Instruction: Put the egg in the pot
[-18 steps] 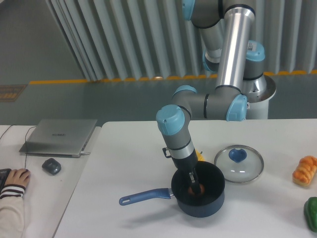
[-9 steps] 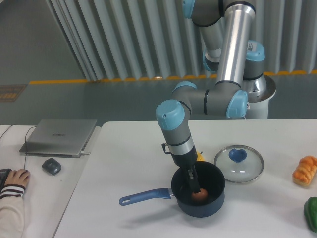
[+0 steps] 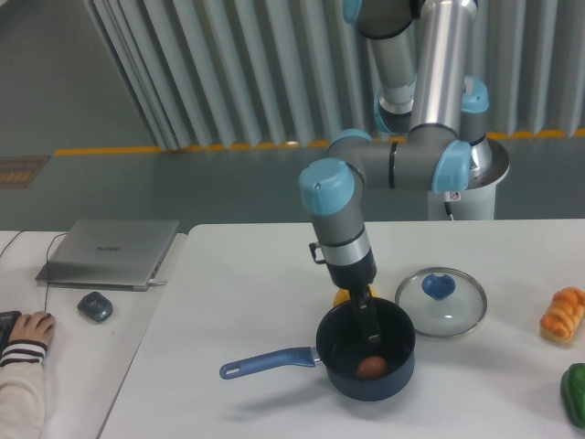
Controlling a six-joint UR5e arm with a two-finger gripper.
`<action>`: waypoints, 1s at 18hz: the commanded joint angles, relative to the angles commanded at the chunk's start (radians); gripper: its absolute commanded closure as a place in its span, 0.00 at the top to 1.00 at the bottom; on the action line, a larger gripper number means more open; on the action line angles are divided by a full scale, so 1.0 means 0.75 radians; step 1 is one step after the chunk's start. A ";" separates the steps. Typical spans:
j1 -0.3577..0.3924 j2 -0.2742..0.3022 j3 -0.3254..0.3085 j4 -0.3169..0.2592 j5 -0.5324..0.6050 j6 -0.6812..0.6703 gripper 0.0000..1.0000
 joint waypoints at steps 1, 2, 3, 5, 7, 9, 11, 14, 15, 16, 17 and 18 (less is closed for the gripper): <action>0.016 0.010 0.000 -0.020 0.000 0.000 1.00; 0.029 0.018 0.002 -0.043 0.002 0.002 1.00; 0.031 0.035 0.002 -0.053 0.002 0.012 1.00; 0.043 0.049 -0.002 -0.069 0.004 0.079 1.00; 0.063 0.070 0.000 -0.104 0.000 0.104 1.00; 0.074 0.070 -0.002 -0.119 -0.004 0.106 1.00; 0.092 0.080 0.000 -0.168 -0.008 0.112 1.00; 0.159 0.133 0.000 -0.239 -0.031 0.286 1.00; 0.184 0.145 0.000 -0.254 -0.049 0.325 1.00; 0.200 0.155 -0.002 -0.266 -0.069 0.339 1.00; 0.217 0.158 0.000 -0.280 -0.086 0.344 1.00; 0.237 0.166 -0.002 -0.299 -0.096 0.358 1.00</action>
